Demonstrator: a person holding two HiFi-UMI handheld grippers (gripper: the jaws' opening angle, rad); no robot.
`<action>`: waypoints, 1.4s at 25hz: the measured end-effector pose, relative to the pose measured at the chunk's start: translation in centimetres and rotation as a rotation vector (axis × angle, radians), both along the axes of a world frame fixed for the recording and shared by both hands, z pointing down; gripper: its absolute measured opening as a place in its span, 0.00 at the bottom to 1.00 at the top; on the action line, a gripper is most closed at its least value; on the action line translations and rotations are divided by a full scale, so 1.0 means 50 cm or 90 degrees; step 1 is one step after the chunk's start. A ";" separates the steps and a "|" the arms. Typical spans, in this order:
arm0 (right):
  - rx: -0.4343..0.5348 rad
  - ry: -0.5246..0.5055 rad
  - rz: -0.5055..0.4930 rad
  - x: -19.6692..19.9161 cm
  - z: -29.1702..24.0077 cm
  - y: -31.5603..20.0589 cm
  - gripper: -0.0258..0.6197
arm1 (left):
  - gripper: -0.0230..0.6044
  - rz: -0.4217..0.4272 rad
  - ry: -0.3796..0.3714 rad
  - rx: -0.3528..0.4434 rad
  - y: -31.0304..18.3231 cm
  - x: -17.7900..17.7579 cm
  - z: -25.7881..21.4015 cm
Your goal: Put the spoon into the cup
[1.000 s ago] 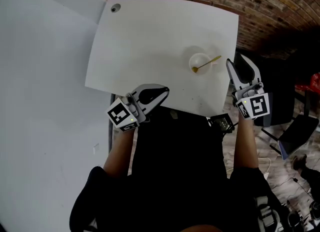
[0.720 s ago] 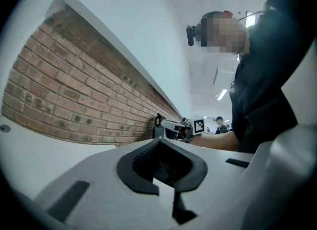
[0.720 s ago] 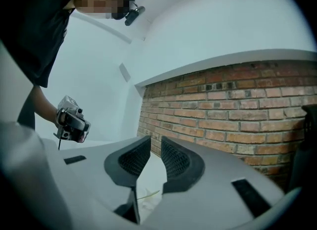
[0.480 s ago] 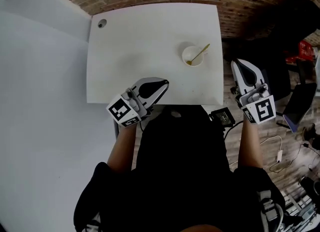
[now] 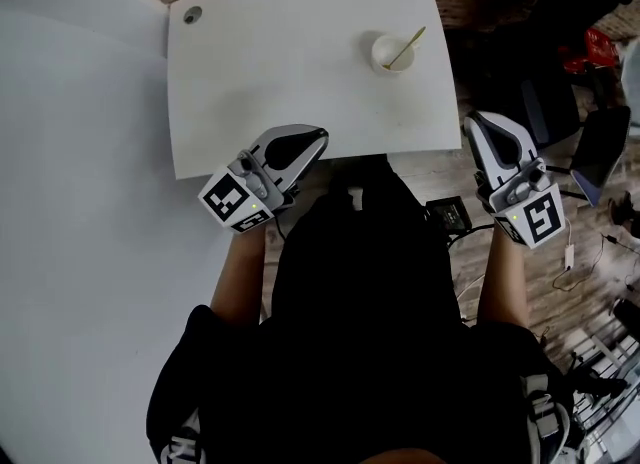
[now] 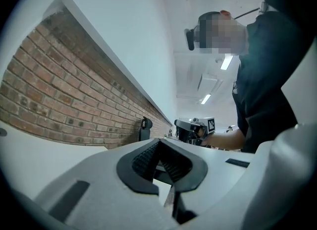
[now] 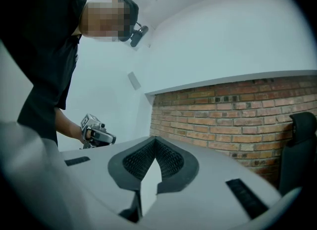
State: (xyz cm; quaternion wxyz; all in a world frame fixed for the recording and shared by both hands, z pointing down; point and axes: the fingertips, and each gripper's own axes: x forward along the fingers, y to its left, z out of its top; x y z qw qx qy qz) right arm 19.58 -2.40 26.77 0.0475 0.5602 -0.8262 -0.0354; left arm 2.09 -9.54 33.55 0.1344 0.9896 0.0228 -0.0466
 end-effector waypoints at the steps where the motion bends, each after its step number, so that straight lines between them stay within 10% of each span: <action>1: -0.011 -0.009 -0.001 -0.011 0.010 0.016 0.05 | 0.06 0.006 0.000 -0.003 0.013 -0.004 0.003; 15: -0.174 -0.032 -0.119 -0.198 0.185 0.138 0.05 | 0.06 0.074 -0.009 -0.051 0.187 -0.031 0.062; 35: -0.110 -0.033 -0.193 -0.157 0.160 0.310 0.05 | 0.06 0.112 -0.049 0.012 0.400 0.074 0.037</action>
